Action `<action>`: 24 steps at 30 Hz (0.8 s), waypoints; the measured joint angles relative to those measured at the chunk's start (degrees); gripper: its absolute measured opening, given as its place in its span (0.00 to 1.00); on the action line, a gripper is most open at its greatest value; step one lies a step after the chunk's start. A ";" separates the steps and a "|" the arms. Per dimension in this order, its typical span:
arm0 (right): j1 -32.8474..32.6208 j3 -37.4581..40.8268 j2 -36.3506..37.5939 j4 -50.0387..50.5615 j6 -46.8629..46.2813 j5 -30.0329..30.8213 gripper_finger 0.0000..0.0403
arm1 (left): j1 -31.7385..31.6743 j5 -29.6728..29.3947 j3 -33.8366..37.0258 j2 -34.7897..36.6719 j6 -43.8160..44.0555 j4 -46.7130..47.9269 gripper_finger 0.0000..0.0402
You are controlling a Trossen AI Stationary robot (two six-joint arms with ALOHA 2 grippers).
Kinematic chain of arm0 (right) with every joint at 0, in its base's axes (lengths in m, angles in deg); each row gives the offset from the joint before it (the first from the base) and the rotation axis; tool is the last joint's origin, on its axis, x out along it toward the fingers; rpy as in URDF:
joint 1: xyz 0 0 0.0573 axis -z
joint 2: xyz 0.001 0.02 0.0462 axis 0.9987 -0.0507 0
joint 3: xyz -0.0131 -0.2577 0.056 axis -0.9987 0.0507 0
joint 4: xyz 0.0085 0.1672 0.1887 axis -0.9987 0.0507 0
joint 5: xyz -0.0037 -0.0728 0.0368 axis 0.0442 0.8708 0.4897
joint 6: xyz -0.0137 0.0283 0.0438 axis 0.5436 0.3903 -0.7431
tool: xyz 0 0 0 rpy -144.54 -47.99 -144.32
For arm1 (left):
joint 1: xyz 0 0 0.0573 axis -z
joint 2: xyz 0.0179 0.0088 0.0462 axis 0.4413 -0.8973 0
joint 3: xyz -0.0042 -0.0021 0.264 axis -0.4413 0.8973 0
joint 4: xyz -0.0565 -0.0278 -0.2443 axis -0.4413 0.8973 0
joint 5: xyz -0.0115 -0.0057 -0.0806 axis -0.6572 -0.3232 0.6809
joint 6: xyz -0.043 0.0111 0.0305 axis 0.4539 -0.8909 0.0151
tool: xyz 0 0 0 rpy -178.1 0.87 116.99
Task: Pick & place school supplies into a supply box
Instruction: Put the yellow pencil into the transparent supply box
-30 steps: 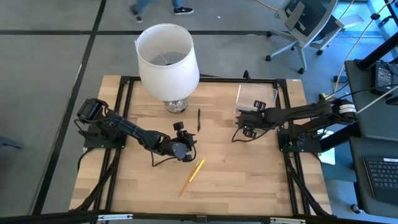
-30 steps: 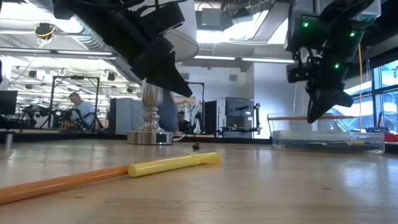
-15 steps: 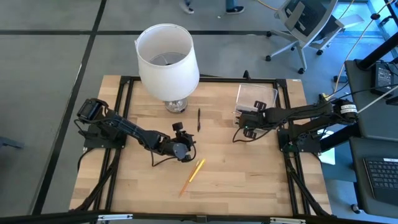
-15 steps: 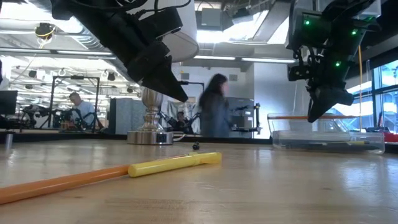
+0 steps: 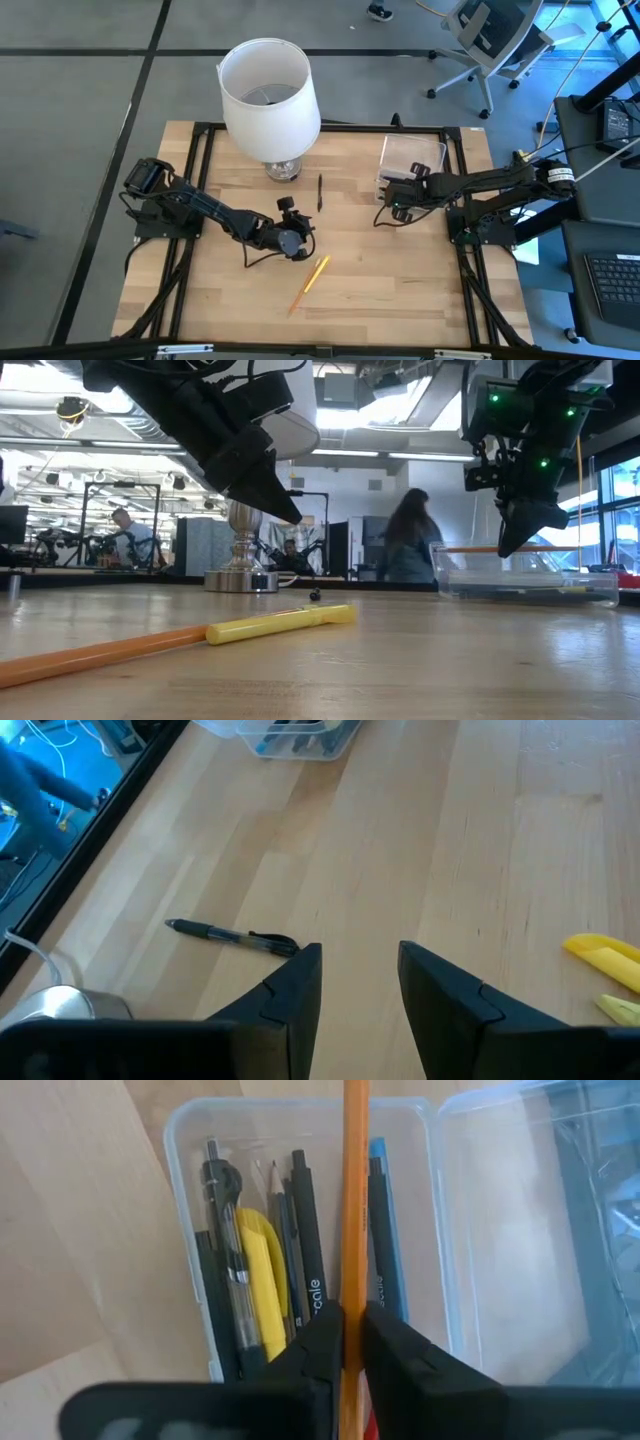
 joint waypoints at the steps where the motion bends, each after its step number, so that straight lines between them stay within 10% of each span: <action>1: 0.00 0.00 0.00 -0.09 0.23 -0.73 0.10 | 0.00 0.02 0.00 0.00 0.00 0.01 0.32; 24: 4.10 -3.85 -0.07 11.54 -9.05 -5.76 0.10 | -0.02 -0.35 0.00 0.00 -0.03 -0.37 0.32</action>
